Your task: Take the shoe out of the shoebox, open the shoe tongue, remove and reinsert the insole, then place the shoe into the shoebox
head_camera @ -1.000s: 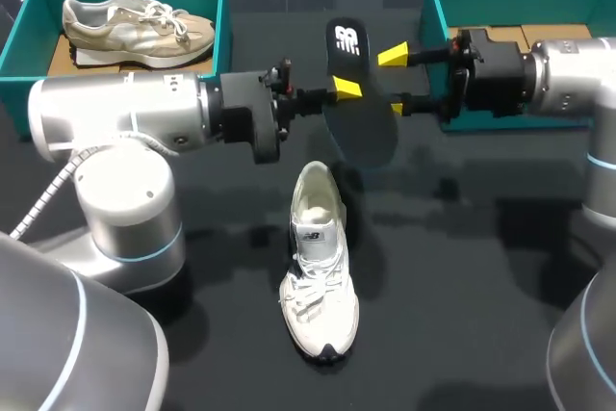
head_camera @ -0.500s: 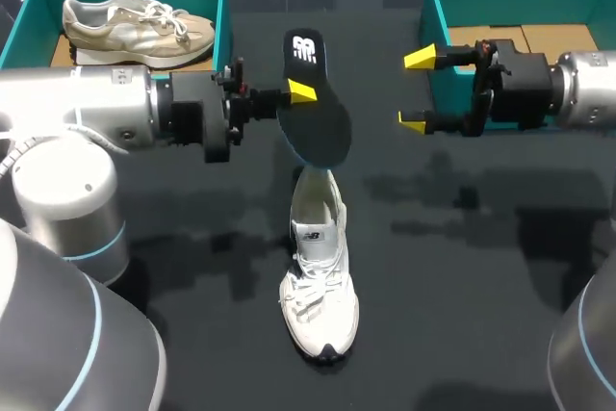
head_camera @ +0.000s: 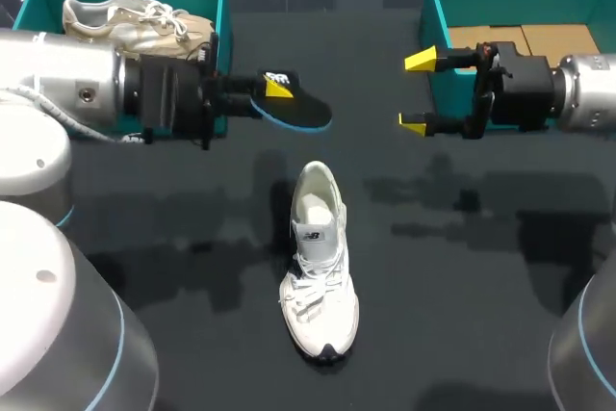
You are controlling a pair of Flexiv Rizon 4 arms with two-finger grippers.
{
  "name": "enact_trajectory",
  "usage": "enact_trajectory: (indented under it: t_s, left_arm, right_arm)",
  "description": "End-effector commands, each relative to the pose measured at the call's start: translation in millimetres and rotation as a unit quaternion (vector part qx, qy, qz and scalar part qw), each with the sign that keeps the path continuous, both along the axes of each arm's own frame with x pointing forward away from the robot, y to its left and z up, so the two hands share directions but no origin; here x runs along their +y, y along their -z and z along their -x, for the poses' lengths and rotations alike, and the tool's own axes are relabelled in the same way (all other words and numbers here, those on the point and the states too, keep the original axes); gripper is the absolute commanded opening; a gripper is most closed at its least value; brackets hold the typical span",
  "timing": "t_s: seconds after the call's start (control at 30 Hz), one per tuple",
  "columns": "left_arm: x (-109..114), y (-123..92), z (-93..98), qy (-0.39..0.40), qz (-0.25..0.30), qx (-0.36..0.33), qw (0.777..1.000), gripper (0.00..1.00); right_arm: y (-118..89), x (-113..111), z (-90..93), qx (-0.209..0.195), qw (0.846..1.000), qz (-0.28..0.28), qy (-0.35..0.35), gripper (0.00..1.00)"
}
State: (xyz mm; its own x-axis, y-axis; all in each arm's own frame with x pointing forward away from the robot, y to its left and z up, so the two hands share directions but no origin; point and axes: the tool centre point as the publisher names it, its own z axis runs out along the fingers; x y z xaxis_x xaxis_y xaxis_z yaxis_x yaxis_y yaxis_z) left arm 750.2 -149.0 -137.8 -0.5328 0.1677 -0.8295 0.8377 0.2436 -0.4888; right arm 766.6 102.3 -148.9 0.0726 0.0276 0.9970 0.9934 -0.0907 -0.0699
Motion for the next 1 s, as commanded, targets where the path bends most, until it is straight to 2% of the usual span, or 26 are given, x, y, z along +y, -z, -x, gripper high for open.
enact_trajectory:
  t_s: [0.03,0.13,0.27,0.3,0.37,0.43,1.0]
  left_arm:
    - [3.6,-7.9,9.3,0.015,-0.006,0.123,0.992,0.0]
    - [2.8,-8.1,13.4,0.019,0.023,0.188,0.982,0.0]
    - [0.3,-7.8,21.8,0.015,0.022,0.25,0.968,0.0]
    - [-0.6,-7.9,23.7,0.013,0.022,0.278,0.96,0.0]
    - [-3.2,-3.6,23.0,-0.005,0.009,0.37,0.929,0.0]
    - [-5.0,2.0,23.5,-0.03,-0.001,0.43,0.903,0.0]
    - [-5.5,1.2,23.4,-0.031,-0.004,0.439,0.898,0.0]
  right_arm:
    - [0.1,0.7,0.6,0.0,1.0,0.001,0.001,1.0]
    - [0.1,0.7,0.6,0.0,1.0,0.001,0.001,1.0]
    - [0.1,0.7,0.6,0.0,1.0,0.001,0.001,1.0]
    - [0.1,0.7,0.6,0.0,1.0,0.001,0.001,1.0]
    - [0.1,0.7,0.6,0.0,1.0,0.001,0.001,1.0]
    - [0.1,0.7,0.6,0.0,1.0,0.001,0.001,1.0]
    - [0.1,0.7,0.6,0.0,1.0,0.001,0.001,1.0]
